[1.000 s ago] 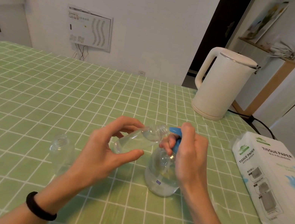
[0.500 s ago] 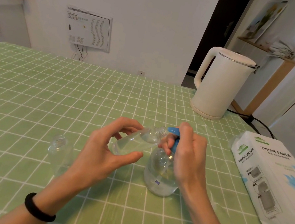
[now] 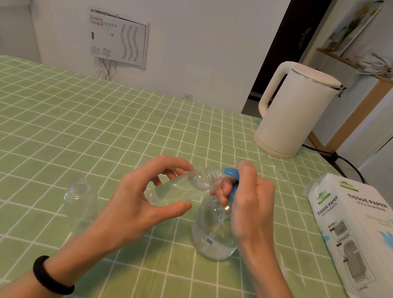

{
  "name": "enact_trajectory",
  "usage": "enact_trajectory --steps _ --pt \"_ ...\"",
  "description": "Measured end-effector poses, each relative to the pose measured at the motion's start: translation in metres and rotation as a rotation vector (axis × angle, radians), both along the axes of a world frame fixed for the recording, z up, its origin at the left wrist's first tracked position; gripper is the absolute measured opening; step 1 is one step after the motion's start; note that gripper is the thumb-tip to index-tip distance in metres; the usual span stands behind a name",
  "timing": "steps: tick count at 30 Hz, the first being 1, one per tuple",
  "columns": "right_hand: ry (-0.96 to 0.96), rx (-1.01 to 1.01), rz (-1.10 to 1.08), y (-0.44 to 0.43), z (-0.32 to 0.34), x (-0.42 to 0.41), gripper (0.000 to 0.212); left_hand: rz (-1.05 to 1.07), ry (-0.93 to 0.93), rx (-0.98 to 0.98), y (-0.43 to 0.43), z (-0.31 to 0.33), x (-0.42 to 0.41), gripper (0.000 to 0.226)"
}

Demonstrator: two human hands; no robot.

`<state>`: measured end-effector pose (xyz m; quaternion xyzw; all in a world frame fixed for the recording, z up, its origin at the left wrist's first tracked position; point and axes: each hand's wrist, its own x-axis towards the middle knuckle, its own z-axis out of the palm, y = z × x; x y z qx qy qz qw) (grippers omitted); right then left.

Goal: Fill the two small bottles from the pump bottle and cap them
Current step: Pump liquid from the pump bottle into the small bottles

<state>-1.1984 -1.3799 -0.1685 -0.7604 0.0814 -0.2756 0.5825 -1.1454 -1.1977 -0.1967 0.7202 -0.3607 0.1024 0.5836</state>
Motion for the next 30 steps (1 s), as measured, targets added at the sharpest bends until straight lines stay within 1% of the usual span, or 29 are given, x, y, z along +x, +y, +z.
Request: enact_trajectory --steps 9,17,24,30 --pt "-0.027 -0.049 0.008 0.0002 0.0021 0.0004 0.05 0.001 0.012 0.011 0.0001 -0.0002 -0.0021 0.05" --pt "-0.02 0.001 0.0 0.0 -0.0007 -0.0003 0.058 0.0 0.013 0.022 -0.0003 -0.0009 -0.0024 0.05" --pt "-0.025 -0.047 0.009 -0.0008 0.002 -0.0008 0.051 -0.009 0.014 0.015 -0.0006 -0.0019 -0.0021 0.052" --pt "-0.034 -0.01 0.007 0.0 -0.0004 -0.0012 0.058 -0.009 0.003 0.011 -0.0004 -0.003 -0.001 0.052"
